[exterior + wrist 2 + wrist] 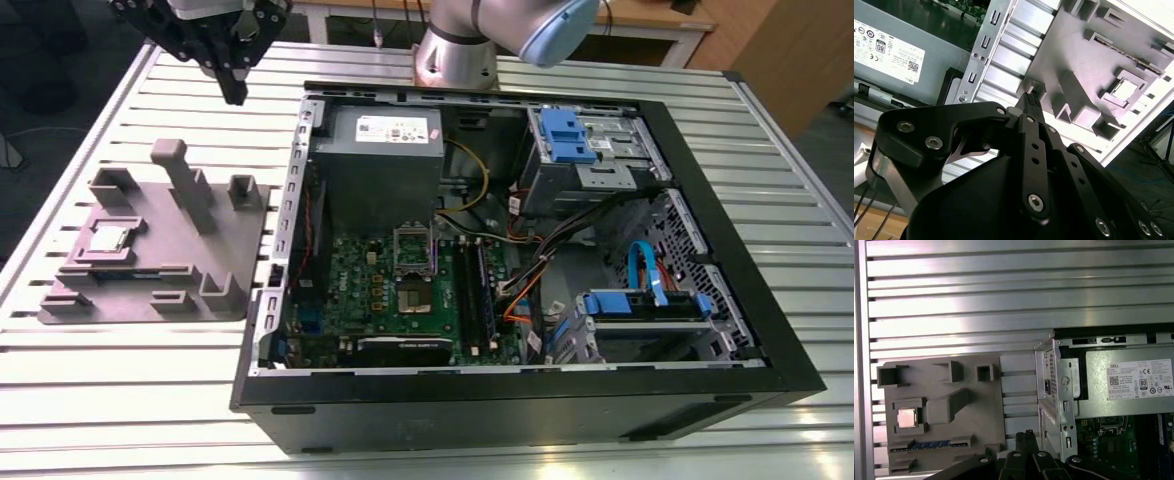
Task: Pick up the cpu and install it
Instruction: 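Reach for the cpu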
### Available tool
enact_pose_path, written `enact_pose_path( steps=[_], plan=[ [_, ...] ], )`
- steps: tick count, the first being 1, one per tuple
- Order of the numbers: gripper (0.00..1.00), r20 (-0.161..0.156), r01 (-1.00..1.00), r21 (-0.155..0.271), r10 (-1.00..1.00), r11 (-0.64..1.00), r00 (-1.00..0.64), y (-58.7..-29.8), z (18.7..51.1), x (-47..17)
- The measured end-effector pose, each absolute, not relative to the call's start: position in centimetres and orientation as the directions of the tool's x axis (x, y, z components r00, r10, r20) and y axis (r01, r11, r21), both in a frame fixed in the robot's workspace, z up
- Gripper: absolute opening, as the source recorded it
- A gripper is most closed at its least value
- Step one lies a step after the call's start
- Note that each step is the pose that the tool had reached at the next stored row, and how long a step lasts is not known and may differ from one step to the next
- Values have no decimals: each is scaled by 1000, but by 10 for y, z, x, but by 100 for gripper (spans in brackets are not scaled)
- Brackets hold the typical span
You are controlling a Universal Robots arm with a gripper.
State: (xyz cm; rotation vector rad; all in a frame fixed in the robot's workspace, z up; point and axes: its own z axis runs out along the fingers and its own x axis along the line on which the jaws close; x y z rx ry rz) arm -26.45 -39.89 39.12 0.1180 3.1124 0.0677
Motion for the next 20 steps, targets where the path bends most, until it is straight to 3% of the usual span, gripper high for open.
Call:
enact_pose_path(
  steps=[20],
  plan=[
    [10, -24, 75, 44, 76, 996, -997, -399, 389, -325]
  ],
)
